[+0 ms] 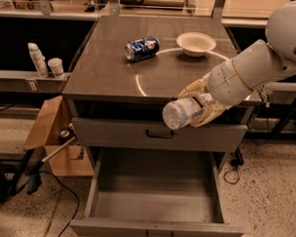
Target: Place blue plastic bottle into middle drawer
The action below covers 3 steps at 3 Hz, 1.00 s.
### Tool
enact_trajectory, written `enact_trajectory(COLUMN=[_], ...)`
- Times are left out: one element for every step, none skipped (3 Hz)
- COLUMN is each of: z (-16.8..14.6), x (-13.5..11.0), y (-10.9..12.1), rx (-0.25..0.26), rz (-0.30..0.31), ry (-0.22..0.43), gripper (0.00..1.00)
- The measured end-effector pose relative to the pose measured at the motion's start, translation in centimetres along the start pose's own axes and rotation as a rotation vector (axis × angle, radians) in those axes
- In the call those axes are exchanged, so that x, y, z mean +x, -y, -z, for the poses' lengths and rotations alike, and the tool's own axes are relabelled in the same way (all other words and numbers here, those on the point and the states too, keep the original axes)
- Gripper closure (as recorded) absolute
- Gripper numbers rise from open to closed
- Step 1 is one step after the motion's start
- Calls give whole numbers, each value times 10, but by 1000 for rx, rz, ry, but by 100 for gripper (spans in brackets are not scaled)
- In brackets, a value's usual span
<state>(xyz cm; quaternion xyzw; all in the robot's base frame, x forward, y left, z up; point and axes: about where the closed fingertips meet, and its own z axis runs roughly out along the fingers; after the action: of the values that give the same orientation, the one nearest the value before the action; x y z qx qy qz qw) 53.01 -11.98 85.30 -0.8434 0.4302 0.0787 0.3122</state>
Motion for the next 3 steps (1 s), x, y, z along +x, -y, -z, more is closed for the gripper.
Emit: enact_trajectory(z=[-3, -3, -9], x=[-6, -13, -19], y=[-2, -14, -34], rx=[-2, 20, 60], rz=[6, -9, -34], ry=[-3, -27, -56], gripper=[100, 100, 100])
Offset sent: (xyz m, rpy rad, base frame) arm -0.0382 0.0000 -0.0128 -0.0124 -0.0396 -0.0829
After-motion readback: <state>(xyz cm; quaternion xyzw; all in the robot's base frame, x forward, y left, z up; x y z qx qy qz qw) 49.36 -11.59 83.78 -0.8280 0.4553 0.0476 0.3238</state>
